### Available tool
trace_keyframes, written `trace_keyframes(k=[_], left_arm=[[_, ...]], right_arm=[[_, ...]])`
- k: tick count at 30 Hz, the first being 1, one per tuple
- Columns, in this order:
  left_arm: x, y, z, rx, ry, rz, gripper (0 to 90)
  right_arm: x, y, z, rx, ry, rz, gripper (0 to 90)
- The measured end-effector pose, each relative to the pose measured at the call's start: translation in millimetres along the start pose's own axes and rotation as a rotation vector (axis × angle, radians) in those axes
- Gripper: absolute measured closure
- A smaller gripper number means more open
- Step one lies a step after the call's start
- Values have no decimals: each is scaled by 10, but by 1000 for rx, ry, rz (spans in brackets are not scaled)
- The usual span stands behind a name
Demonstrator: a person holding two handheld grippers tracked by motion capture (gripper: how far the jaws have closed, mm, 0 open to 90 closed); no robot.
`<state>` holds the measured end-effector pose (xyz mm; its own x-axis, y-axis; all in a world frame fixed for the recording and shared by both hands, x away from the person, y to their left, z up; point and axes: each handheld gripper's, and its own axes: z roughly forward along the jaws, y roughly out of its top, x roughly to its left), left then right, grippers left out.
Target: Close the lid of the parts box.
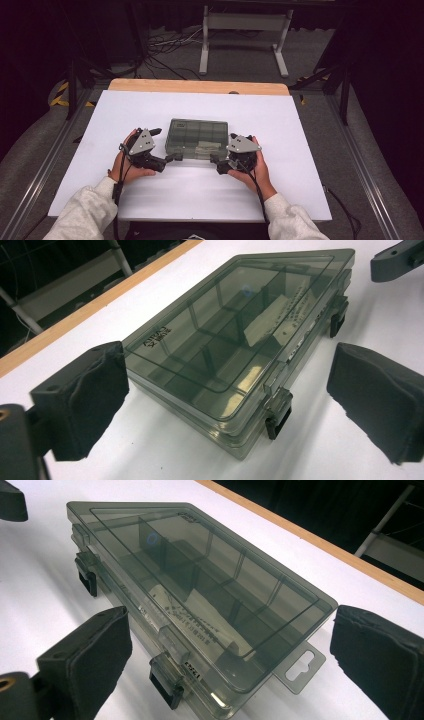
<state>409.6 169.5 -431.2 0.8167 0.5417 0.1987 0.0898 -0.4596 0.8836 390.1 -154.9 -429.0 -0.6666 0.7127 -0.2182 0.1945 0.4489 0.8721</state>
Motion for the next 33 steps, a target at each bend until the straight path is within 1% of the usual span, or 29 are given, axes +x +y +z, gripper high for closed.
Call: trace_keyframes(k=[4,11,13,15,18,21,23,25,33], left_arm=[[-6,1,-8,-11,-12,2,23],[-15,4,-32,-27,-7,10,26],[-24,8,-46,-33,6,10,26],[-29,13,-57,-37,13,18,26],[-35,17,-68,-41,10,17,26],[-46,27,-95,-38,21,32,26],[-55,29,-113,-43,36,29,26],[-58,33,-134,-46,37,35,30],[-86,40,-198,-55,23,39,31]], right_arm=[[1,-2,4,1,-10,-2,34],[25,14,-17,-22,-19,-12,44],[25,22,-29,-31,-24,-17,45],[24,28,-37,-36,-26,-18,48],[17,36,-57,-43,-27,-14,49],[11,46,-86,-49,-31,-11,52],[11,49,-93,-50,-31,-11,52],[11,60,-118,-58,-36,-18,52],[12,73,-166,-64,-38,-16,54]])
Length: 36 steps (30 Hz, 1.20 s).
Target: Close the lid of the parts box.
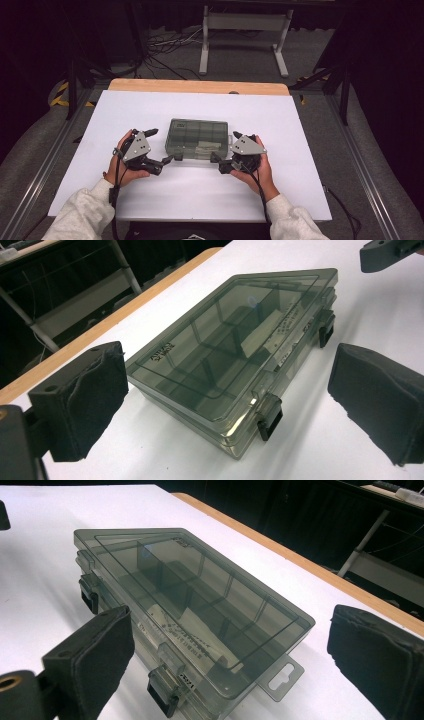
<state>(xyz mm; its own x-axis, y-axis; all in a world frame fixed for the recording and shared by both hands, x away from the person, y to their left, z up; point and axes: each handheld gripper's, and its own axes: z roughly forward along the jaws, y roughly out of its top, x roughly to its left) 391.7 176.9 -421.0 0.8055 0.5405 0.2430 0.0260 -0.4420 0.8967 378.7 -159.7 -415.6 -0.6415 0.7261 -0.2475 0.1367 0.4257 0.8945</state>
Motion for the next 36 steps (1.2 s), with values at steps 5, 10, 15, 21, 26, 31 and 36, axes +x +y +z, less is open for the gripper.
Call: trace_keyframes(k=[5,10,15,21,26,31,36], left_arm=[[-24,2,-60,1,1,6,31],[-37,-24,-113,3,-1,3,31],[-51,-60,-198,5,0,0,30],[-69,-88,-264,12,4,2,25],[-82,-133,-352,5,8,-1,18],[-77,-201,-421,11,9,-8,19],[-80,-245,-464,13,15,-8,19]], right_arm=[[-9,-8,-70,-2,-5,-1,54],[-25,-22,-141,-3,-7,1,54],[-45,-46,-205,-1,-9,2,54],[-60,-56,-259,4,-20,-10,54],[-74,-85,-316,8,-27,-17,54],[-87,-115,-372,11,-35,-17,54],[-100,-146,-409,12,-40,-12,54]])
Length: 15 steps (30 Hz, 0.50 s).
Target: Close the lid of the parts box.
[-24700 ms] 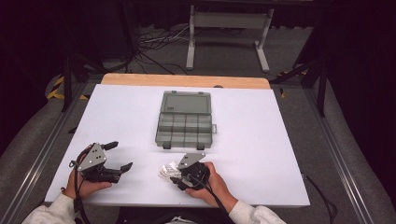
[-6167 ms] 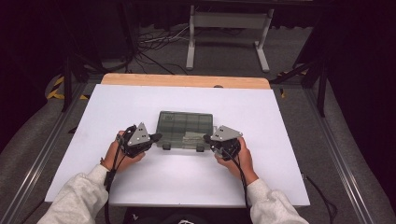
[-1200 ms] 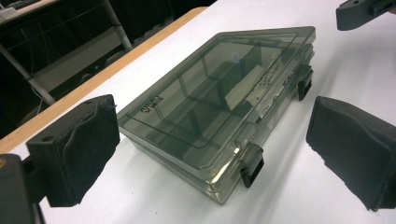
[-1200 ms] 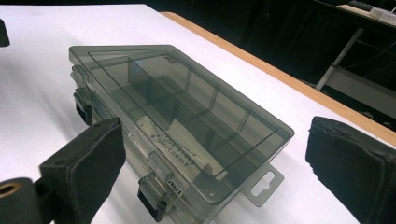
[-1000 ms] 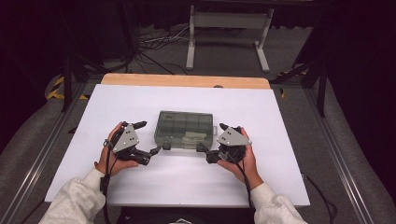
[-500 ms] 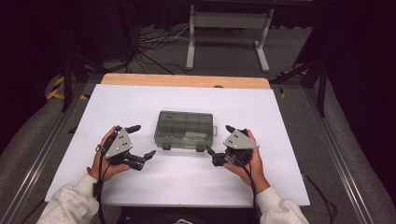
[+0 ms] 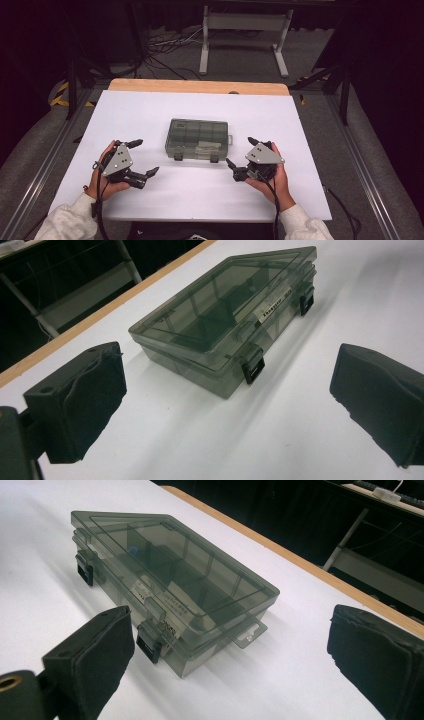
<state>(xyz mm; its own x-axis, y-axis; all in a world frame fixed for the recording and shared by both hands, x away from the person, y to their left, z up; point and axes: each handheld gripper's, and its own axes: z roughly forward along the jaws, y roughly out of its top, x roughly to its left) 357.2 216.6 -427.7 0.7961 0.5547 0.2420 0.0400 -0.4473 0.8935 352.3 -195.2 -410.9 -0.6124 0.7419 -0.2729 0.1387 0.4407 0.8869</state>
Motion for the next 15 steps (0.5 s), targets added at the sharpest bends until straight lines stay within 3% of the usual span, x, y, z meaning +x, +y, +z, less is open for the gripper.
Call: trace_keyframes(k=[8,15], left_arm=[[-4,-105,-76,28,27,12,23],[3,-192,-165,34,29,-7,30]], right_arm=[[-3,-46,-78,9,-11,-10,54],[-32,-120,-184,18,-32,-14,55]])
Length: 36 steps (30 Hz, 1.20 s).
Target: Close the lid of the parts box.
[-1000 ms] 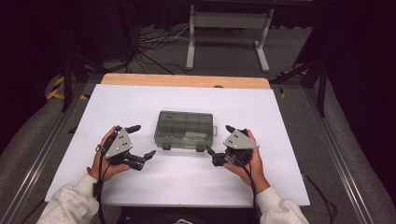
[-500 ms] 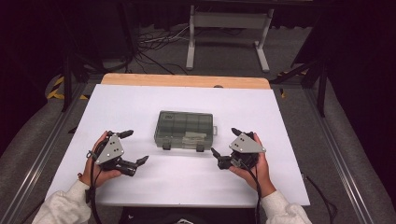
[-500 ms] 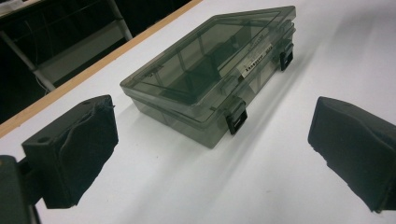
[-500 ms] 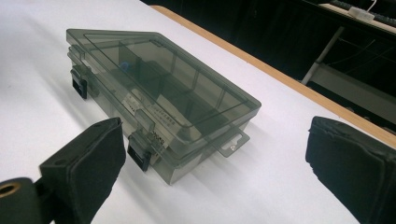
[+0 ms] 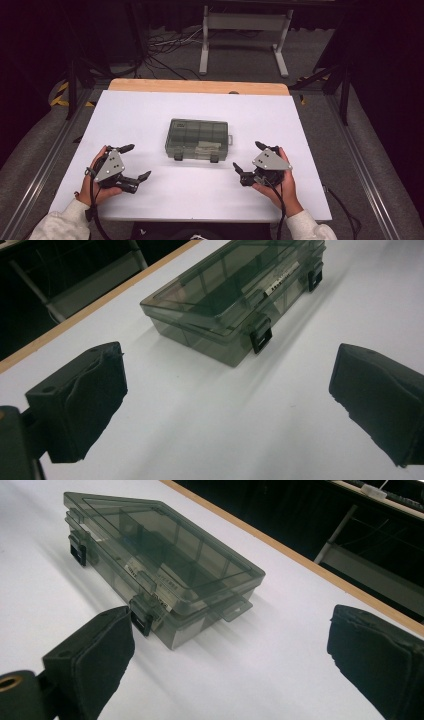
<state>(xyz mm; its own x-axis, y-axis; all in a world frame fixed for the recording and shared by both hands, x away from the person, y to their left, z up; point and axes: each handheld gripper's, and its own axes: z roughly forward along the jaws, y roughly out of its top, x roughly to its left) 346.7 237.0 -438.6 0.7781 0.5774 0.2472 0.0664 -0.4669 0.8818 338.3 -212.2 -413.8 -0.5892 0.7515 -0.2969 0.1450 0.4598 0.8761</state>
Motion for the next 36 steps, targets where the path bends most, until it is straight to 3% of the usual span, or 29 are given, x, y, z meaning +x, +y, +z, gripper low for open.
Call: trace_keyframes(k=[13,24,30,36], left_arm=[[10,-149,-125,20,5,-19,35],[14,-259,-177,36,-5,-68,38],[-1,-290,-204,44,-2,-81,36],[3,-293,-232,34,11,-95,37]], right_arm=[[-58,-180,-139,34,-31,7,55],[-88,-380,-265,58,-49,18,53],[-101,-504,-340,73,-55,53,47],[-114,-504,-357,63,-52,76,47]])
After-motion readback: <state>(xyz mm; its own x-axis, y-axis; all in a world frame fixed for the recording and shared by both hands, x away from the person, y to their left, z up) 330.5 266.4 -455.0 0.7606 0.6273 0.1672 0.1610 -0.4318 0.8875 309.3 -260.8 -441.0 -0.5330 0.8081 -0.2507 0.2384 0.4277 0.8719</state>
